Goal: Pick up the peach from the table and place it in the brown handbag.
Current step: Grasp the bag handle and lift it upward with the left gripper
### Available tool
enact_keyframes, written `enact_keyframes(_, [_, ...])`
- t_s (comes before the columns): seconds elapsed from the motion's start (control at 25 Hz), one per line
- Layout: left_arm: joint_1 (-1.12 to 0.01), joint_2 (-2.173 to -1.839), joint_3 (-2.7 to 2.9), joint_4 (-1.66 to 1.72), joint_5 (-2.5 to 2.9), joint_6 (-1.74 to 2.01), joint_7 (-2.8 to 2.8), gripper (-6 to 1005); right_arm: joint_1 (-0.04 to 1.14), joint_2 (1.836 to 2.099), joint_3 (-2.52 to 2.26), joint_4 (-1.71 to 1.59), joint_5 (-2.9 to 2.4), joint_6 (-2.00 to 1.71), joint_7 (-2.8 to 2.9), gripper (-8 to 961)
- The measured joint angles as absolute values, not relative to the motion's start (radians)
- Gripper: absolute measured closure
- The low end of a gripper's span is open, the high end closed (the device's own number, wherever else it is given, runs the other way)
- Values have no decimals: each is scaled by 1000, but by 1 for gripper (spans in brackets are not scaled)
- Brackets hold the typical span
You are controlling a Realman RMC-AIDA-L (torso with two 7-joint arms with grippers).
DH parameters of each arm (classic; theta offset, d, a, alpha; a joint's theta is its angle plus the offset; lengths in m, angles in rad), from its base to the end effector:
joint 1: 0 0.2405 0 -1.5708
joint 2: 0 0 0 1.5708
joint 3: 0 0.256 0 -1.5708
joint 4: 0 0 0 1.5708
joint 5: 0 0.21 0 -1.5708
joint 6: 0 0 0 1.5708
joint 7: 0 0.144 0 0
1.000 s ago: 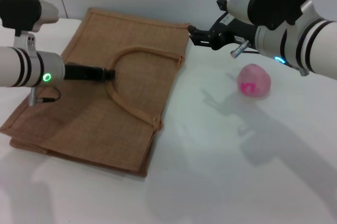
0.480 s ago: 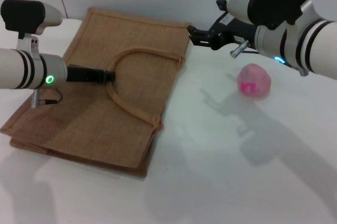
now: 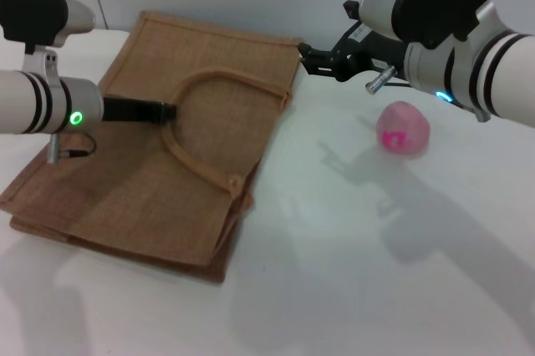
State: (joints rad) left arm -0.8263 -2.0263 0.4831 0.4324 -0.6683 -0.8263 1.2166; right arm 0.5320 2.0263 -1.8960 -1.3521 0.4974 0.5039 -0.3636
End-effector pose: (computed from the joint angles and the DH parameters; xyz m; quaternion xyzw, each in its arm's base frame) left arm -0.2909 0.4382 0.0048 -0.8224 -0.4503 -0.0761 0.3393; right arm 0.1047 0.3955 -0.0490 -0.9090 0.1186 0.0715 0.3931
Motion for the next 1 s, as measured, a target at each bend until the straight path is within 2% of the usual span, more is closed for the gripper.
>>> enact_keyframes(0.2, [-828, -2027, 483, 475, -669, -859, 1217, 871, 536, 2026, -1896, -1347, 496, 505, -364, 83])
enact_keyframes(1.0, [-794, -2033, 483, 722, -710, -1104, 1174, 877, 553, 2023, -1847, -1321, 446, 552, -366, 83])
